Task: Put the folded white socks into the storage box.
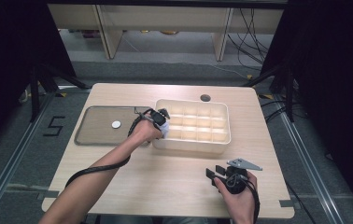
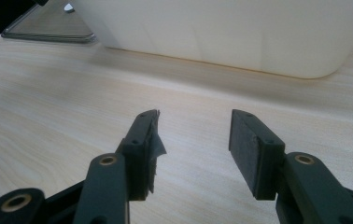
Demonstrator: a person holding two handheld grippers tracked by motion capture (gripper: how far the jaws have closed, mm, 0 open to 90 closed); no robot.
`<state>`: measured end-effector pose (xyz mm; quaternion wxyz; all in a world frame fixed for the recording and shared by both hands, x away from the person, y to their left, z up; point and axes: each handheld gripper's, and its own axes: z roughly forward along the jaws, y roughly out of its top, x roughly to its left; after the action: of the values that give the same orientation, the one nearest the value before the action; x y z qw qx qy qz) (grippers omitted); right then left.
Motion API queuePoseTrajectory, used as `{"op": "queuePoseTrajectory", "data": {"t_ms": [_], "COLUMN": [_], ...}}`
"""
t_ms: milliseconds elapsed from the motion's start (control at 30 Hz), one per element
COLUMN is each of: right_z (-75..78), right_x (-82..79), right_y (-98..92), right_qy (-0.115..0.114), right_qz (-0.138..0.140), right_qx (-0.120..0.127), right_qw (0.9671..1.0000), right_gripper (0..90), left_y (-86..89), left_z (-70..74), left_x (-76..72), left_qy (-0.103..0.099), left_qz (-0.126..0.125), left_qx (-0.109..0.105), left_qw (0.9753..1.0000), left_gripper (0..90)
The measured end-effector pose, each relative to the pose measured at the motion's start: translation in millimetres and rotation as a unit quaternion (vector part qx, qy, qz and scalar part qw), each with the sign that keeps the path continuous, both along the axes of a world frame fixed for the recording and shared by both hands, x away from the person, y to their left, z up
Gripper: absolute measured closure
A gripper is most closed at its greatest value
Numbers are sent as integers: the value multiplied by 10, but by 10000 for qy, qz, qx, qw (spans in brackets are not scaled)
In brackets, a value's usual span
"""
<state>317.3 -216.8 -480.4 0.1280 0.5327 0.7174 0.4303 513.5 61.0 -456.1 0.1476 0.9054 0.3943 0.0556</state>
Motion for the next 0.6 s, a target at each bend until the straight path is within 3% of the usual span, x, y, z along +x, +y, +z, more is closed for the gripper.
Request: {"op": "queuePoseTrajectory", "data": {"t_ms": [33,67,100,133,233,267,300,333,367,400,433,600], "right_z": [7,-2,-5,-8,-8,-7,-11,-9,-10,-9,-10,-13], "right_x": [-17,0,2,-7,-9,-6,2,-6,-6,-8,-7,7], "right_y": [26,2,1,29,33,28,19,36,38,44,47,21], "right_qy": [166,2,-11,94,128,94,45,108,122,143,144,57], "right_qz": [-73,4,-2,-62,-55,-33,-21,-40,-47,-55,-51,37], "right_qx": [149,-2,-24,157,186,155,44,163,157,166,164,47], "right_qw": [9997,10000,10000,9998,9997,9998,10000,9998,9998,9997,9997,10000], "right_gripper": [530,530,530,530,530,530,530,530,530,530,530,530], "left_y": [2,8,15,26,43,45,61,68,65,80,75,110], "left_z": [1,4,10,24,62,82,105,126,143,163,179,259], "left_x": [-2,-3,-6,-8,-28,-42,-33,-37,-55,-45,-64,-69], "left_qy": [1,4,-5,-4,-49,3,-30,-35,18,-17,21,-10], "left_qz": [13,7,-4,-33,-31,41,-38,-11,113,26,126,25], "left_qx": [-28,-43,-60,-80,-193,-247,-260,-309,-394,-394,-454,-569], "left_qw": [10000,10000,10000,10000,9998,9997,9997,9995,9992,9992,9989,9984], "left_gripper": [896,896,896,896,893,892,889,886,881,874,868,846]}}
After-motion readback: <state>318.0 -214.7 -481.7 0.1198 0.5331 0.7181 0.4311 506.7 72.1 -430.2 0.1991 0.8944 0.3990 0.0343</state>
